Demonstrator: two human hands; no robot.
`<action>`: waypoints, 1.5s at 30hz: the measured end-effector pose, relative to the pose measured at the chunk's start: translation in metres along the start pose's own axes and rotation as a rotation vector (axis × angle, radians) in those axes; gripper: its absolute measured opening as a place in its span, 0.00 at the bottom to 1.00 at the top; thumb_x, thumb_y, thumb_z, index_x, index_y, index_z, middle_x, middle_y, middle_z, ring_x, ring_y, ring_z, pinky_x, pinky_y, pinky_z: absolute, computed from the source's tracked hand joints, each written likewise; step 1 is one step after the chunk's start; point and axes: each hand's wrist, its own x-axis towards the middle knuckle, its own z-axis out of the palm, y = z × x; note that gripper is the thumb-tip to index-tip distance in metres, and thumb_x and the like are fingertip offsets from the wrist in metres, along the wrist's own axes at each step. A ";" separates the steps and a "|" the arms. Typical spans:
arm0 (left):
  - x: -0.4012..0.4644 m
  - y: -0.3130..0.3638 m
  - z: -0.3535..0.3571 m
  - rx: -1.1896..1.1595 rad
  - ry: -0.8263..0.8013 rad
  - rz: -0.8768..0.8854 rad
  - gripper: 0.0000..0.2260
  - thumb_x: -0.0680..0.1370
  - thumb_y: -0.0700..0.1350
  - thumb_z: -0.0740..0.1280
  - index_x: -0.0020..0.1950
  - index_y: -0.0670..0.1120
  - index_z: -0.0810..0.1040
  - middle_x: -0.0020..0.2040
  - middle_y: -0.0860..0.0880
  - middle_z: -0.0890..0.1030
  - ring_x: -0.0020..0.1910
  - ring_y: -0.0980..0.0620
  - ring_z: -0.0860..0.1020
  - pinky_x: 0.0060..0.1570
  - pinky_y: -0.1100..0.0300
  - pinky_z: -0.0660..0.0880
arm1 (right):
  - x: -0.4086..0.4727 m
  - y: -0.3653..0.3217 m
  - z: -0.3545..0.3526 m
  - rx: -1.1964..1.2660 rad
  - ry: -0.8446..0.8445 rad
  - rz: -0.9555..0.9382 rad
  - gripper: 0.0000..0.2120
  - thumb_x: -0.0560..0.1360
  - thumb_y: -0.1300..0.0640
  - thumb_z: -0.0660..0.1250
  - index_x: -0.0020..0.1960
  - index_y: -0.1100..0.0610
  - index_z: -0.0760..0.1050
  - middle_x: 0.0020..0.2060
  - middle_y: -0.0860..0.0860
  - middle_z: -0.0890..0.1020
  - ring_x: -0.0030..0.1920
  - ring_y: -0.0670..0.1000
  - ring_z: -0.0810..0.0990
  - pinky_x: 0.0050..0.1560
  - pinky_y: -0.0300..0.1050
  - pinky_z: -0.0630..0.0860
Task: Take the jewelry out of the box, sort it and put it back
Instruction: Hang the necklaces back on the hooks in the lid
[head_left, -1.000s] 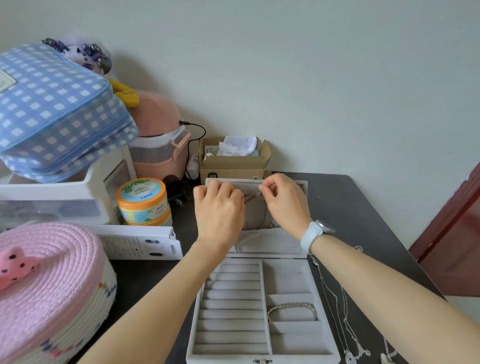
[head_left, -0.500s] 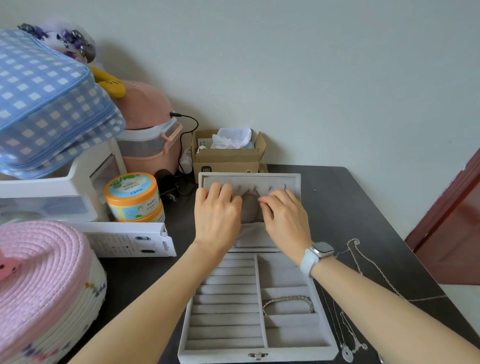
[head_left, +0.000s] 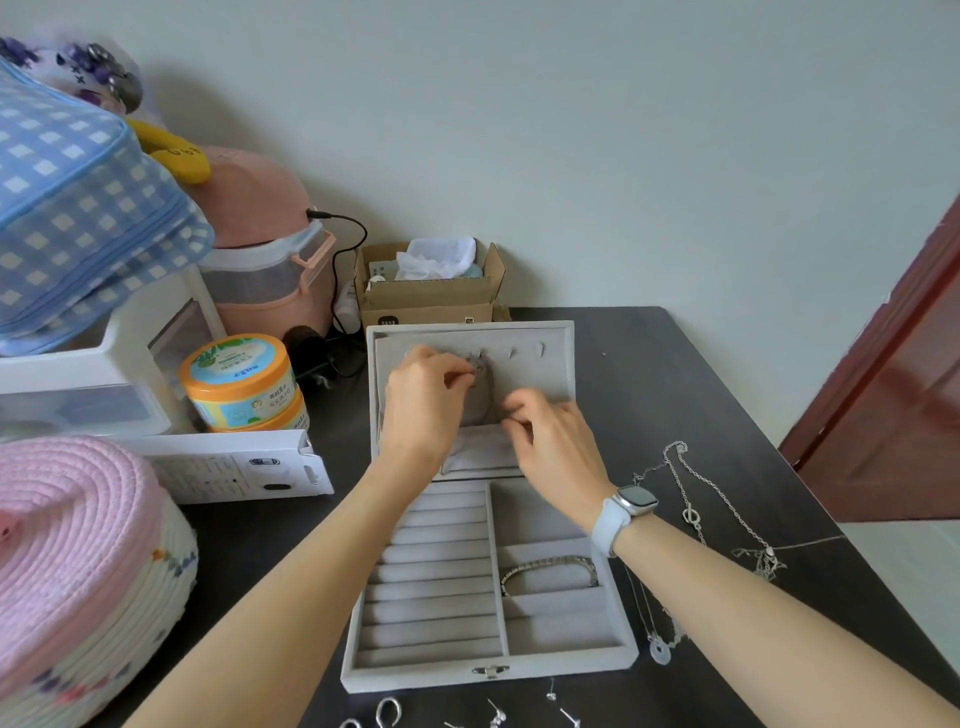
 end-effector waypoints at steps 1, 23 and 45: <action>-0.003 -0.004 0.002 0.060 -0.027 0.048 0.06 0.75 0.38 0.67 0.48 0.40 0.83 0.46 0.42 0.80 0.43 0.42 0.78 0.43 0.54 0.75 | 0.000 0.000 -0.002 0.009 0.006 -0.004 0.05 0.73 0.63 0.63 0.47 0.62 0.76 0.36 0.54 0.84 0.36 0.58 0.80 0.47 0.44 0.68; -0.007 -0.028 -0.044 0.485 -0.568 0.548 0.11 0.73 0.40 0.69 0.54 0.42 0.81 0.48 0.42 0.78 0.46 0.41 0.78 0.41 0.49 0.76 | -0.020 0.003 -0.014 -0.161 -0.257 -0.154 0.18 0.76 0.60 0.58 0.66 0.58 0.67 0.60 0.55 0.72 0.60 0.55 0.71 0.58 0.50 0.67; -0.038 -0.019 0.001 0.419 -0.136 0.220 0.19 0.75 0.47 0.61 0.27 0.41 0.78 0.26 0.45 0.78 0.27 0.42 0.76 0.31 0.55 0.70 | -0.036 0.007 -0.018 -0.105 -0.220 -0.131 0.20 0.72 0.59 0.56 0.64 0.57 0.71 0.56 0.53 0.76 0.58 0.54 0.74 0.56 0.51 0.66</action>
